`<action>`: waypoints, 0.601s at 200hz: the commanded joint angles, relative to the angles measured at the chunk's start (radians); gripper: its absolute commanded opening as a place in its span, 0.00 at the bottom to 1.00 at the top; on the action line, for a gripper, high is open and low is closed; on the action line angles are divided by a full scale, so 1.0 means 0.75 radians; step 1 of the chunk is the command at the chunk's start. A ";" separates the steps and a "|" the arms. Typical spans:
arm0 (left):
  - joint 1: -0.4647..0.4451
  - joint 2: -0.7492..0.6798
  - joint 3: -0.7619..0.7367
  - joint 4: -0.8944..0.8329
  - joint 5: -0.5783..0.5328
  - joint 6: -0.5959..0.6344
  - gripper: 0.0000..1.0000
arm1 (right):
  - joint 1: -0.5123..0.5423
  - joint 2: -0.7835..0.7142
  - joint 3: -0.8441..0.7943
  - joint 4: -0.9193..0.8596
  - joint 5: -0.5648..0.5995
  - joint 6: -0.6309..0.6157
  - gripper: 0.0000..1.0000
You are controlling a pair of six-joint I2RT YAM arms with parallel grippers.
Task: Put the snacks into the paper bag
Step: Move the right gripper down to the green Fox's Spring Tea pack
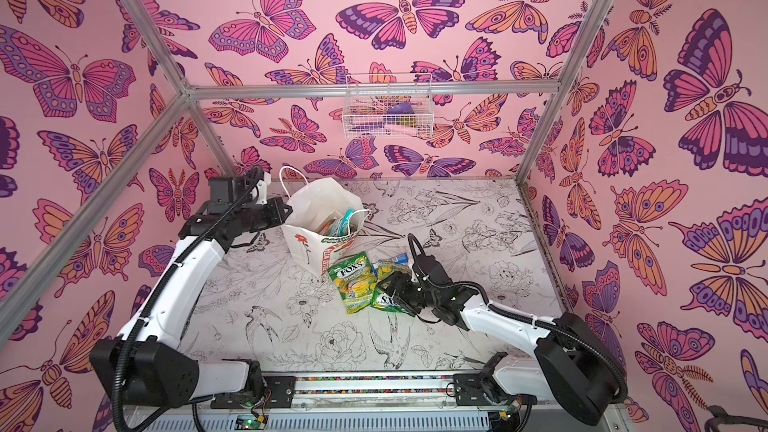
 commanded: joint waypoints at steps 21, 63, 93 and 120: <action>0.012 -0.023 -0.006 0.076 -0.006 -0.008 0.00 | 0.067 0.121 -0.075 0.357 -0.088 0.130 0.79; 0.012 -0.023 -0.008 0.076 -0.006 -0.008 0.00 | 0.104 0.182 -0.121 0.460 -0.079 0.181 0.78; 0.012 -0.021 -0.007 0.077 -0.006 -0.008 0.00 | 0.115 0.175 -0.169 0.487 -0.042 0.225 0.78; 0.012 -0.021 -0.006 0.077 -0.006 -0.008 0.00 | 0.126 0.125 -0.242 0.455 0.053 0.283 0.78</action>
